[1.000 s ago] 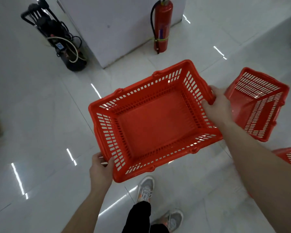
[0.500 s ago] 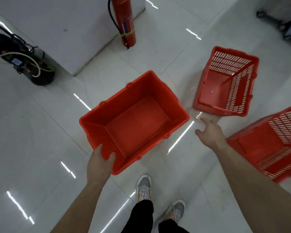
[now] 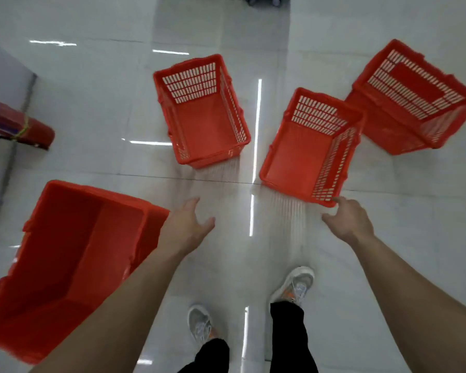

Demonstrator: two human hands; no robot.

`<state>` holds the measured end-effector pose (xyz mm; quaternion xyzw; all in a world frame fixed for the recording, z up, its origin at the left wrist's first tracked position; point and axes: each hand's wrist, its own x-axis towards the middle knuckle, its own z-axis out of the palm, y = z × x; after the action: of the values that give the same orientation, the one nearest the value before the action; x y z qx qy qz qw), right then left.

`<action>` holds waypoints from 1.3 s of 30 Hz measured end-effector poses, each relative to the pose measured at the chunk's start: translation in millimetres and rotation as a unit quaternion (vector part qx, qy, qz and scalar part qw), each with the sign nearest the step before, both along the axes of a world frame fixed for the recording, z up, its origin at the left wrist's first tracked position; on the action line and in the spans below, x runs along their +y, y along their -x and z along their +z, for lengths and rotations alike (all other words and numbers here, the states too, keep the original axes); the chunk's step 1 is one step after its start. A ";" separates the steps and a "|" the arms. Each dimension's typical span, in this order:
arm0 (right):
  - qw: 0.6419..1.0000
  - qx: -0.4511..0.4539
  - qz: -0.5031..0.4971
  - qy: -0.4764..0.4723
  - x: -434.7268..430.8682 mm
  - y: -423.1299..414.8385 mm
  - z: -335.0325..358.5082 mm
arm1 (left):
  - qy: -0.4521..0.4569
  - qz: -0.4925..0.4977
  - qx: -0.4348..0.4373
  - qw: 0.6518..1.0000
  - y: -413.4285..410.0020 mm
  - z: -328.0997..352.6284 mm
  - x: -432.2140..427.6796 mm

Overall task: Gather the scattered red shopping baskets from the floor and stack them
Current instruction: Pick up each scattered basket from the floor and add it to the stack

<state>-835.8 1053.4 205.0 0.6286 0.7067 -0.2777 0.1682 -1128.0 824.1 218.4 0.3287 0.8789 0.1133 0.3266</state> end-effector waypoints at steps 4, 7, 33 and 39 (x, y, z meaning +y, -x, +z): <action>0.997 0.009 -0.078 0.025 53.4 -71.1 -36.4 | 0.022 -0.007 -0.019 1.000 -46.7 -28.2 95.8; 0.992 0.037 -0.115 0.043 85.6 -94.8 -73.0 | 0.029 -0.006 -0.017 0.999 -70.6 -56.4 158.9; 0.935 0.200 -0.283 -0.076 140.7 -82.1 -239.1 | -0.075 0.001 -0.033 0.997 -57.0 -227.8 280.1; 0.936 0.216 -0.276 -0.021 87.1 -94.3 -91.8 | -0.068 0.066 -0.050 0.994 -71.8 -78.9 204.6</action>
<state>-741.5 1140.5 113.2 0.7267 0.5306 -0.4279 -0.0850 -1056.2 1028.7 139.5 0.2848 0.8717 0.2104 0.3388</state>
